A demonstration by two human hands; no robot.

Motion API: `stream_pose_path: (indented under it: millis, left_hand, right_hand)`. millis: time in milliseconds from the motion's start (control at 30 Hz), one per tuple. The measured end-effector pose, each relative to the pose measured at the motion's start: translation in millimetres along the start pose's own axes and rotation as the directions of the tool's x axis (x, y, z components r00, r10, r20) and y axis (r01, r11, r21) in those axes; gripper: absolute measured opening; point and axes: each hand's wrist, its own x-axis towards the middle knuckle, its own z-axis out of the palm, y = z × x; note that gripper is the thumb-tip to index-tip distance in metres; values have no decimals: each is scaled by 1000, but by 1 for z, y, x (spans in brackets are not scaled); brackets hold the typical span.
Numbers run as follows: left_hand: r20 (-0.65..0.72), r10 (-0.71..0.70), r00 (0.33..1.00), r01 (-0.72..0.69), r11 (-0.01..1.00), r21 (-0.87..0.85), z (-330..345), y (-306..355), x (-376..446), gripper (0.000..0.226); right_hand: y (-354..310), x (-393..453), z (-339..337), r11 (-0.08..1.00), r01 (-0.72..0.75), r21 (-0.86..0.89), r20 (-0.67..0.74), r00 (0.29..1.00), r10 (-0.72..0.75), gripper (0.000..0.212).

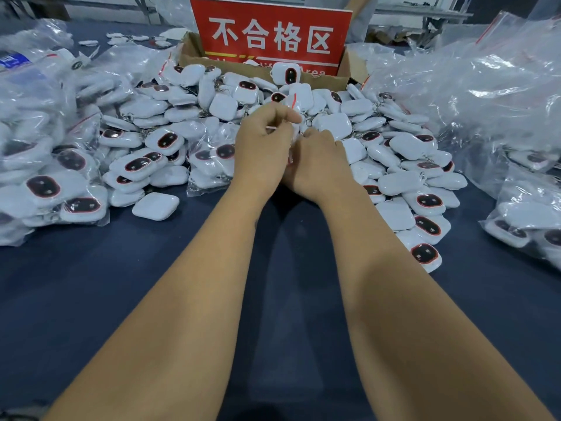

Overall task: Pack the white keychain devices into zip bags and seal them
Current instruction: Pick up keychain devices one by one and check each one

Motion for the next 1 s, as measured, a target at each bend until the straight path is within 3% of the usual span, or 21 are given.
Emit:
stream_pose_path:
  millis: [167,267,367,500,667,767,900,1000]
  left_hand:
    - [103,-118,988,110,990,83,1,-8,2,35]
    - [91,-144,985,131,982,133,0,-12,3,33]
    - [30,-147,989,140,974,179,-4,-15,6,26]
    - [-42,-47,998,58,945,323,-13,-18,11,27]
    - [-52,-40,998,56,932,359,-16,-17,12,34]
    - [-59,-71,996,83,967,242,-15,-13,9,27]
    - [-64,-98,993,106,987,123,-15,-11,6,35]
    - [-90,-134,987,142,985,92,-14,-11,7,39]
  right_hand:
    - [0,2,2,995,46,-88,-6,999,-46,31]
    - [0,4,1,995,51,-87,-55,997,-56,13]
    - [0,5,1,967,-38,254,-159,984,80,22]
    - [-6,8,0,765,-34,643,-279,920,275,17]
    - [-12,8,-9,347,-20,938,-125,913,389,17]
    - [-15,6,-10,118,-51,992,15,958,287,10]
    - [-19,6,-8,-63,-100,993,109,979,170,12]
    - [-23,7,-3,-133,-140,981,167,961,220,23]
